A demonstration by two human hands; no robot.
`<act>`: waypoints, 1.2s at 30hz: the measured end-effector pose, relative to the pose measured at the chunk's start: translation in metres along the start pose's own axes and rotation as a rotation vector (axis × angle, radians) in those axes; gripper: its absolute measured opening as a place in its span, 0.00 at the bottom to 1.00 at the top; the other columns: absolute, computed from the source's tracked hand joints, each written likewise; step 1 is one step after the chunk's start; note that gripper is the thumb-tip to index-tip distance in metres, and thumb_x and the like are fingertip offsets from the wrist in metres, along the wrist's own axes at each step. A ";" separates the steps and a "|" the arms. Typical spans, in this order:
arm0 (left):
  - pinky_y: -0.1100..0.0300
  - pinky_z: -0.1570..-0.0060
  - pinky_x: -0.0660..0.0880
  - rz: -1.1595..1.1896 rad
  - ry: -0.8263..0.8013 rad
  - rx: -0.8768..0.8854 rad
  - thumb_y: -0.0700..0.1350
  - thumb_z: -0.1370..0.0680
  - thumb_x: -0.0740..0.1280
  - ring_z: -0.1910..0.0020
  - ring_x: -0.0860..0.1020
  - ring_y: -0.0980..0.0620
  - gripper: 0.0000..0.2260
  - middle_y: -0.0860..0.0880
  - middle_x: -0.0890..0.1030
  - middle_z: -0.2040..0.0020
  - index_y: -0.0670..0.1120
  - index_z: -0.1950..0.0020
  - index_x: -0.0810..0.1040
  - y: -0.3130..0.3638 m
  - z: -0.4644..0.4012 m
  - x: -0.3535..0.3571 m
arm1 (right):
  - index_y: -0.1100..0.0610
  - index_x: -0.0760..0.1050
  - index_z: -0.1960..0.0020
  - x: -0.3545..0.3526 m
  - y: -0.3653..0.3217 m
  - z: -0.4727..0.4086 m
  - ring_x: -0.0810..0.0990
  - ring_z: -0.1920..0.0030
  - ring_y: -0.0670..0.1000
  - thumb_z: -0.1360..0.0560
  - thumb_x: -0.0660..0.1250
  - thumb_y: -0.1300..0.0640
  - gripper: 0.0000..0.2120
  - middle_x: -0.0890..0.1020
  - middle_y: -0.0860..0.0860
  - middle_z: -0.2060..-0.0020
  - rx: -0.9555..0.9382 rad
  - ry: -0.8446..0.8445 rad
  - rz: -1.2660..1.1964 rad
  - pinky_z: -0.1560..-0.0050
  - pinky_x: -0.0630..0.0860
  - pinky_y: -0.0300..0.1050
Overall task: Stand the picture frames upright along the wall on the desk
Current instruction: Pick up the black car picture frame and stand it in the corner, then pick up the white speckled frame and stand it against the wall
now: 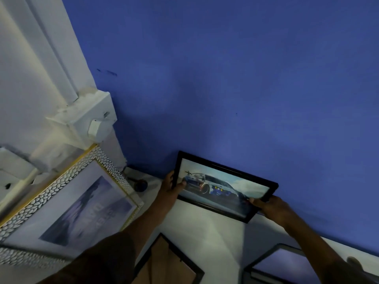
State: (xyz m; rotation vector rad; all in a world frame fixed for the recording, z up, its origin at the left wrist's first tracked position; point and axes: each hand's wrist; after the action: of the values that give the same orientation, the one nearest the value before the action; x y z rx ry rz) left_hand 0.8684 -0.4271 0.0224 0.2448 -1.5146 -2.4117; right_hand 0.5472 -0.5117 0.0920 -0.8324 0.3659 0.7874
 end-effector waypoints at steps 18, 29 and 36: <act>0.50 0.24 0.63 -0.050 0.184 -0.051 0.49 0.21 0.70 0.23 0.64 0.46 0.36 0.46 0.60 0.19 0.50 0.18 0.54 -0.019 0.015 0.016 | 0.56 0.76 0.31 -0.011 0.008 0.007 0.80 0.40 0.58 0.25 0.71 0.39 0.29 0.81 0.55 0.36 -0.098 0.119 0.111 0.45 0.75 0.48; 0.54 0.25 0.63 0.020 0.271 -0.091 0.49 0.20 0.70 0.24 0.65 0.47 0.32 0.47 0.64 0.21 0.50 0.20 0.61 -0.040 0.143 0.012 | 0.61 0.62 0.22 -0.021 0.028 0.097 0.74 0.30 0.63 0.23 0.71 0.48 0.36 0.73 0.64 0.28 -0.457 0.362 0.249 0.32 0.71 0.56; 0.41 0.28 0.69 -0.112 0.326 -0.091 0.55 0.25 0.66 0.27 0.70 0.44 0.32 0.47 0.68 0.25 0.50 0.23 0.61 -0.069 0.267 0.002 | 0.58 0.65 0.23 0.025 0.027 0.164 0.75 0.33 0.62 0.22 0.71 0.51 0.32 0.73 0.62 0.30 -0.745 0.263 0.262 0.35 0.71 0.50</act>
State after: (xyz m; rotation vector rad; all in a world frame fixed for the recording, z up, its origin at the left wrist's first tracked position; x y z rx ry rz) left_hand 0.7793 -0.1722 0.0765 0.6829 -1.2724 -2.3717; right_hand 0.5427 -0.3619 0.1675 -1.6191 0.4239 1.0827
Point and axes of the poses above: each hand's wrist, its own z-axis away from the middle knuckle, its own x-axis out of the palm, y = z × x
